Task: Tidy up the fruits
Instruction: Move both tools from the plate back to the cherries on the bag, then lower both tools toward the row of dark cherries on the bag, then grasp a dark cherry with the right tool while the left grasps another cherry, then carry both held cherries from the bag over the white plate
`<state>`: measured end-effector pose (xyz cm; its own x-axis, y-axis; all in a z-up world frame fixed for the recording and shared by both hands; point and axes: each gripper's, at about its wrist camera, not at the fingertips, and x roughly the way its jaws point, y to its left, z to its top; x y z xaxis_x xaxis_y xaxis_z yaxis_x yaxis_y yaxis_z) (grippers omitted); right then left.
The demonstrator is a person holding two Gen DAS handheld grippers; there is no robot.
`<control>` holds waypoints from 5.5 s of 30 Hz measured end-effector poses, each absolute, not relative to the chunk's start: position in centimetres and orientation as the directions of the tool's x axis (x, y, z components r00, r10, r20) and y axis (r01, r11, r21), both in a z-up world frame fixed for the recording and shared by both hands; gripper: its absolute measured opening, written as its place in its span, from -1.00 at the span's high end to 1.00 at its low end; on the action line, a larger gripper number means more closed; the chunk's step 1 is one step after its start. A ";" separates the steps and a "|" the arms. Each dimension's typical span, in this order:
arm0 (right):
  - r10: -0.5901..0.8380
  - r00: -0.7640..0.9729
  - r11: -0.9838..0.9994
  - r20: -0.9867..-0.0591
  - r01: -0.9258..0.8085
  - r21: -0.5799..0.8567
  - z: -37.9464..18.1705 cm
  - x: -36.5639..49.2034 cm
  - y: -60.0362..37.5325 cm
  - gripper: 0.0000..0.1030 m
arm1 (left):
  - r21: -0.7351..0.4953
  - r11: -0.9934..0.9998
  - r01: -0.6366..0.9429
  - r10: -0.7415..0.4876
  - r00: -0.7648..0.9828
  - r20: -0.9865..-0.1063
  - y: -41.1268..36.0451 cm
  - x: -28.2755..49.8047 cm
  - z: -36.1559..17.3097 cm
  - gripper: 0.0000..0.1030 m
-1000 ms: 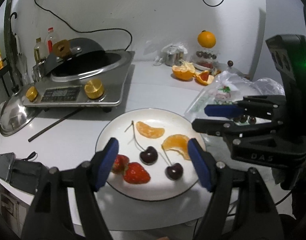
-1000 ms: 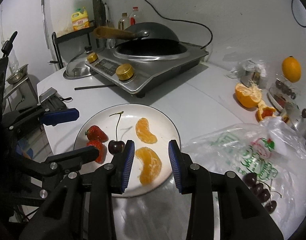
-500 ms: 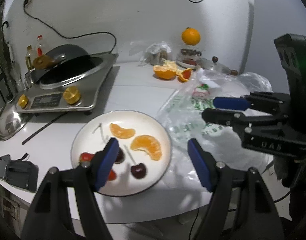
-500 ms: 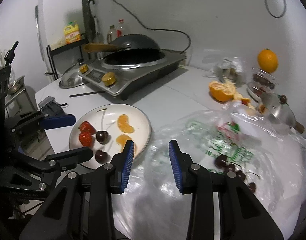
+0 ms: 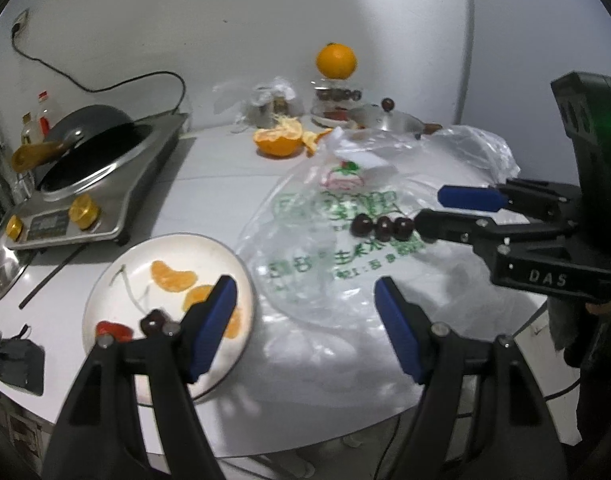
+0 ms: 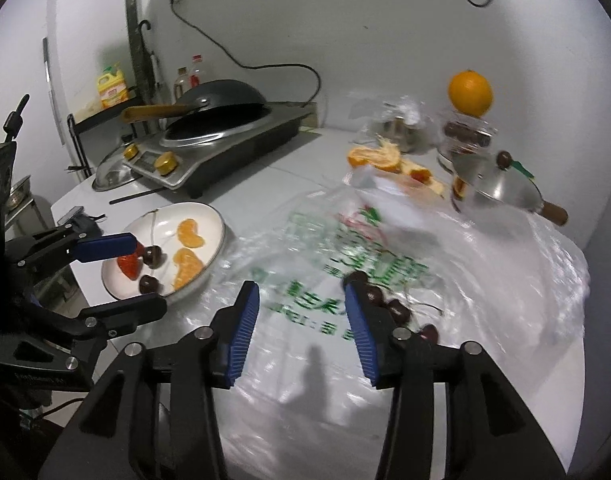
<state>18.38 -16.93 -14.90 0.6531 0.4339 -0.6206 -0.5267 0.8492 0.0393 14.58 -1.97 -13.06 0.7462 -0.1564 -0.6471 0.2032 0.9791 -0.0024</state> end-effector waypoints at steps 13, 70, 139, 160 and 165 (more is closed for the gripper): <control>0.355 0.647 0.889 -0.675 -0.457 0.029 -18.1 21.1 -22.2 0.08 | -0.010 0.970 0.245 -0.185 0.705 -0.684 -6.6 17.0 -14.9 -0.41; 0.356 0.668 0.894 -0.653 -0.448 0.029 -19.4 24.8 -26.9 0.43 | 0.061 0.904 0.423 -0.248 0.635 -0.732 -14.6 25.7 -18.0 -0.01; 0.416 0.703 0.878 -0.577 -0.475 0.054 -15.8 19.5 -25.1 0.42 | 0.180 0.860 0.477 -0.252 0.705 -0.663 -13.8 20.7 -12.8 0.43; 0.419 0.700 0.847 -0.578 -0.530 -0.028 -13.7 16.8 -17.7 0.42 | 0.130 0.910 0.394 -0.239 0.755 -0.611 -5.5 16.5 -11.4 0.43; 0.422 0.698 0.839 -0.579 -0.543 -0.043 -13.4 16.3 -15.8 0.42 | 0.122 0.918 0.378 -0.234 0.764 -0.602 -3.7 15.8 -11.3 0.43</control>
